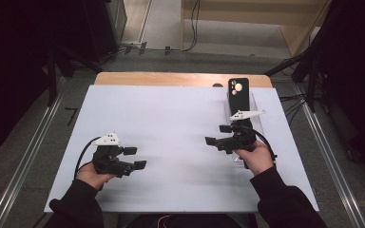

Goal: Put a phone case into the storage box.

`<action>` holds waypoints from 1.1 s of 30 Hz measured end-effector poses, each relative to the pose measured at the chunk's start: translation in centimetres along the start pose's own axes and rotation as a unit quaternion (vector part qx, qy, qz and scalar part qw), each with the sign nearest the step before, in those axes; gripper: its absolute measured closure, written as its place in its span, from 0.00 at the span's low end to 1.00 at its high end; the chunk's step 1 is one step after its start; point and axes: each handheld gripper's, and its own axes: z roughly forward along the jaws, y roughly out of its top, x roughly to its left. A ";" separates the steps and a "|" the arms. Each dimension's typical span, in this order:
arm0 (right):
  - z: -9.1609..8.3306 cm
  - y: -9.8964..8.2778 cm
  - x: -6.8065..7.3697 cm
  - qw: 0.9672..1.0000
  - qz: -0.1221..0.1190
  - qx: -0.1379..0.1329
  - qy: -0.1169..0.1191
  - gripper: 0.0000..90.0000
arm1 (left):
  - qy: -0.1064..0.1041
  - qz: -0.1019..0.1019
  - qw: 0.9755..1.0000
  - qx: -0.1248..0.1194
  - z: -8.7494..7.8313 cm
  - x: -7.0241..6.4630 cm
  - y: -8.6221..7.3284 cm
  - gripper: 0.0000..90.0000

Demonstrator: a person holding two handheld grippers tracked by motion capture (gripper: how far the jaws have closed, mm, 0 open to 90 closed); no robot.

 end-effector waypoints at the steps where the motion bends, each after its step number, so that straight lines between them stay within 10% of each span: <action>1: 0.0 -0.1 0.1 1.000 -0.006 0.002 0.001 0.15 | 0.000 0.000 1.000 0.000 0.0 0.0 0.0 0.30; 33: -1.4 -5.4 1.9 0.999 -0.028 0.031 0.033 0.15 | 0.005 -0.006 1.000 -0.010 -0.6 -0.2 -0.5 0.30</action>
